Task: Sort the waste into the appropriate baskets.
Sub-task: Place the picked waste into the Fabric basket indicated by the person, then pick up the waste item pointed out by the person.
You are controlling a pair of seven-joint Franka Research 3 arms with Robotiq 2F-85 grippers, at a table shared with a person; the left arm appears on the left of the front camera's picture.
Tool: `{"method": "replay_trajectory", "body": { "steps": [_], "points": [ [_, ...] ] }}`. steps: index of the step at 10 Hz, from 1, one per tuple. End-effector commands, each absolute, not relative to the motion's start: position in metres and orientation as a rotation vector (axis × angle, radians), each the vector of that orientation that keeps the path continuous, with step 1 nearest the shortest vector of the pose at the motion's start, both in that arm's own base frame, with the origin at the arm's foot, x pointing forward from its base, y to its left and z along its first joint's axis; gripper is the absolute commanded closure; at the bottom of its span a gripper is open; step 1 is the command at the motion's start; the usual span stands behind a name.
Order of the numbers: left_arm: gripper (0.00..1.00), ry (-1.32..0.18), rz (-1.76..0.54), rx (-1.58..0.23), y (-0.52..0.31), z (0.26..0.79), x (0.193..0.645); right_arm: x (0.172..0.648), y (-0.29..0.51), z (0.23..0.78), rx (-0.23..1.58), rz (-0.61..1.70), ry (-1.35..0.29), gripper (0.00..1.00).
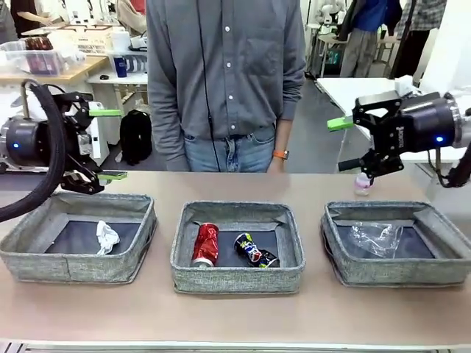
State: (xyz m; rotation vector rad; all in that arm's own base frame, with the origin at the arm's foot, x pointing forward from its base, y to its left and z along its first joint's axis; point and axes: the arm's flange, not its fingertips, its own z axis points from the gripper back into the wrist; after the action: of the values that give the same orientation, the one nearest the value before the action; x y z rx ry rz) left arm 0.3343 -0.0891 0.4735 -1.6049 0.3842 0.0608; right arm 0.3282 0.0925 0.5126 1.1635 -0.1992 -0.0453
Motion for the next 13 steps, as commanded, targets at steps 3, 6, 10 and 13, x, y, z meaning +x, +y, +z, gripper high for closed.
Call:
{"method": "replay_trajectory", "body": {
  "steps": [3,6,10,13],
  "points": [
    [0.00,0.372,0.074,-1.587,-0.0933,0.4805,0.3323,0.3246,0.1006,0.5218,1.179,-0.034,-0.216,0.00],
    [0.00,0.372,0.074,-1.587,-0.0933,0.4805,0.3323,0.3246,0.1006,0.5218,1.179,-0.034,-0.216,0.00],
    [0.00,0.372,0.074,-1.587,-0.0933,0.4805,0.3323,0.3246,0.1006,0.5218,1.179,-0.034,-0.216,0.00],
    [0.00,0.372,0.074,-1.587,-0.0933,0.4805,0.3323,0.3246,0.1006,0.5218,1.179,-0.034,-0.216,0.00]
  ]
}}
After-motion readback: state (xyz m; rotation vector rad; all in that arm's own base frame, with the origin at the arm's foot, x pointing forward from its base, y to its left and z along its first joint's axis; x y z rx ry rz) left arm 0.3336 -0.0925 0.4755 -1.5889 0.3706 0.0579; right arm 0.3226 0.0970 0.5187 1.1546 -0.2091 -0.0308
